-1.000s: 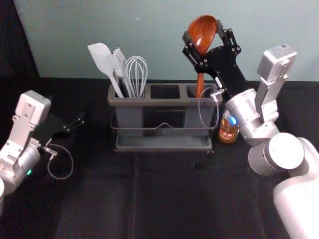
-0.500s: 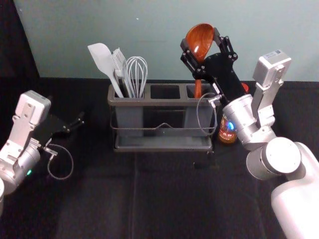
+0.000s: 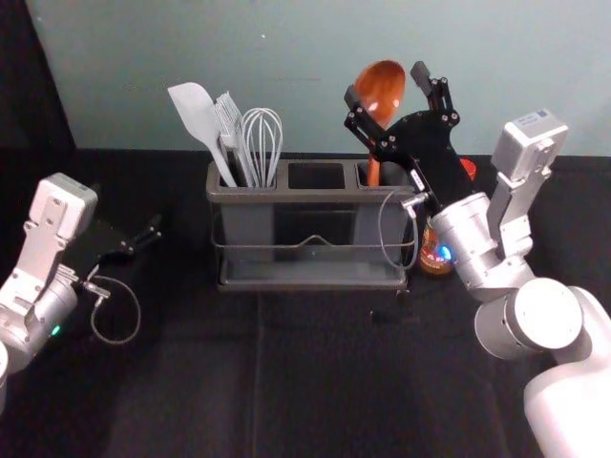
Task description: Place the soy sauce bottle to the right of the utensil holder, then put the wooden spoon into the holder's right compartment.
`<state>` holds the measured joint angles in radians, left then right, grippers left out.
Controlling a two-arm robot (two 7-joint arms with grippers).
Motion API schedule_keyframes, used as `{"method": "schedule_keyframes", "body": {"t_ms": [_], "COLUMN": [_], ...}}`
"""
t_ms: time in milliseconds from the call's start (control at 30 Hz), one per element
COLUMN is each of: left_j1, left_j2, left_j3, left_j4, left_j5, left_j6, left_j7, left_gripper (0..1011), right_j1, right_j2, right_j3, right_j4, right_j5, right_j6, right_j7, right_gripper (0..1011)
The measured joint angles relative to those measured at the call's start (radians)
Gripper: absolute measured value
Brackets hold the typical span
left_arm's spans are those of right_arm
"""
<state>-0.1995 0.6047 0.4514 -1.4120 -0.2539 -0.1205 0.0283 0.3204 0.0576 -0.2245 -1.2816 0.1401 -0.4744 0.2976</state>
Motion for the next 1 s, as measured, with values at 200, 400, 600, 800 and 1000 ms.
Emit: {"method": "schedule_keyframes", "body": {"t_ms": [200, 400, 600, 800, 1000], "left_j1": [0.000, 0.000, 0.000, 0.000, 0.000], "left_j2": [0.000, 0.000, 0.000, 0.000, 0.000], "left_j3": [0.000, 0.000, 0.000, 0.000, 0.000], "left_j4": [0.000, 0.000, 0.000, 0.000, 0.000], "left_j5": [0.000, 0.000, 0.000, 0.000, 0.000], "left_j6": [0.000, 0.000, 0.000, 0.000, 0.000], "left_j7": [0.000, 0.000, 0.000, 0.000, 0.000], "left_gripper": [1005, 1005, 1005, 1005, 1005], "right_j1": [-0.028, -0.094, -0.198, -0.306, -0.420], "right_j2": [0.003, 0.007, 0.020, 0.050, 0.088], "right_j3": [0.001, 0.012, 0.027, 0.037, 0.049], "right_j4": [-0.052, -0.169, -0.329, -0.450, -0.537], "right_j5": [-0.009, -0.034, -0.044, -0.035, -0.051], "right_j6": [0.022, 0.083, 0.151, 0.169, 0.172], "right_j7": [-0.017, -0.067, -0.102, -0.100, -0.100], "right_gripper": [1002, 1002, 1002, 1002, 1003]}}
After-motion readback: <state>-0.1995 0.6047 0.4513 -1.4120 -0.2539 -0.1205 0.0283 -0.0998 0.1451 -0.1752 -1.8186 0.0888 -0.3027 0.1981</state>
